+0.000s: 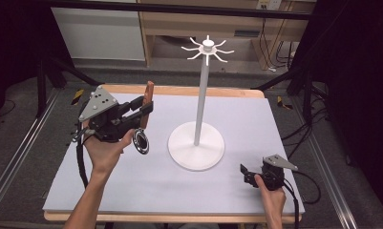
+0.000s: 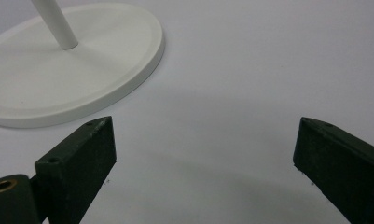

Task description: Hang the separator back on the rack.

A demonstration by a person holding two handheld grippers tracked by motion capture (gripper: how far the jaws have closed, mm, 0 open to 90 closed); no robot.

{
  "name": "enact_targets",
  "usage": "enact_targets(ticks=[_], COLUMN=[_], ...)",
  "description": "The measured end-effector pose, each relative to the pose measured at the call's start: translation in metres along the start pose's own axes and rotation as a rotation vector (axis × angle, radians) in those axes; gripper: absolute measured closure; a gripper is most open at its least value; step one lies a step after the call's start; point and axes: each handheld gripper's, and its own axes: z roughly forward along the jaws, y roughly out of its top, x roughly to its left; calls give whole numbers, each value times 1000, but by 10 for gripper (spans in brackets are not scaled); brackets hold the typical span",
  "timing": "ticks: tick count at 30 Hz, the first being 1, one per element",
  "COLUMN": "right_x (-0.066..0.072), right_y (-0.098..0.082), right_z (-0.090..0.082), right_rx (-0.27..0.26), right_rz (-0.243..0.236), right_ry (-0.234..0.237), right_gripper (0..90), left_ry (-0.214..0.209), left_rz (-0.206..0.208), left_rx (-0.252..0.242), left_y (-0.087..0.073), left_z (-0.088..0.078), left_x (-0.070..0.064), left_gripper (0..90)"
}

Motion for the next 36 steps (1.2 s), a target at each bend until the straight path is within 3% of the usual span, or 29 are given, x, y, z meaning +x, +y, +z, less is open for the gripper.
enact_targets(ticks=[16, 31, 36], right_x=[0, 0, 0], right_y=[0, 1, 1], right_z=[-1, 0, 0], right_rx=[-9, -10, -9], right_rz=[0, 3, 3], right_ry=[4, 3, 3], right_gripper=[63, 63, 63], left_ry=[-20, -35, -27], left_rz=[30, 30, 55], left_rx=[-39, -52, -51], left_y=[33, 45, 50], left_z=[8, 13, 19], left_x=[-15, -22, -25], left_gripper=[677, 677, 676])
